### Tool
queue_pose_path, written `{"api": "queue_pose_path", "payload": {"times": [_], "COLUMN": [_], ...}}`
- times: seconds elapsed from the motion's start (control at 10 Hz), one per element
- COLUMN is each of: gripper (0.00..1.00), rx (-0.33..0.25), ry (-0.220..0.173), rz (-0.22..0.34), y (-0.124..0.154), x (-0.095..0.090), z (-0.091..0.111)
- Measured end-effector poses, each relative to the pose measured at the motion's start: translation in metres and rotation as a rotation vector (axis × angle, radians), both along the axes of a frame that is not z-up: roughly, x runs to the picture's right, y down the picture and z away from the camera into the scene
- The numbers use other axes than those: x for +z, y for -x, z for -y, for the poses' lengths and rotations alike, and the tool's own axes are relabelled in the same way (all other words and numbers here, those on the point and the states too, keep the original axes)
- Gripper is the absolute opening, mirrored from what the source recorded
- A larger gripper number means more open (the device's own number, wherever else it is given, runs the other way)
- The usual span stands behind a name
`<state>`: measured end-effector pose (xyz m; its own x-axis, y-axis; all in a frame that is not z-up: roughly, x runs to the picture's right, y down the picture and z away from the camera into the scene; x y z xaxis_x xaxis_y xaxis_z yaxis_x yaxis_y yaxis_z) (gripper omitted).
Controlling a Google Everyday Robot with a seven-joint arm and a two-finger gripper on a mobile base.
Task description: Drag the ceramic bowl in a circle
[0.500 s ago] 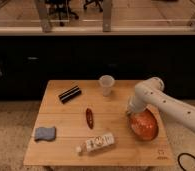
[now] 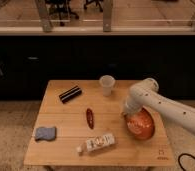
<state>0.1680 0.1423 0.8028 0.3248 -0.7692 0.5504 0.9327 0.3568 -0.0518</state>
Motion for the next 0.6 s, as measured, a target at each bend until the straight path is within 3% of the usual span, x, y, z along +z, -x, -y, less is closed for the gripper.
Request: {"api": "queue_pose_path", "payload": {"times": [0.3,0.6], "gripper": [0.03,0.03], "rx": [0.019,0.024], "ry": [0.004,0.006], "rz": [0.001,0.008], "y": [-0.018,-0.017], "x": [-0.002,-0.002], "z": [0.004,0.007]}}
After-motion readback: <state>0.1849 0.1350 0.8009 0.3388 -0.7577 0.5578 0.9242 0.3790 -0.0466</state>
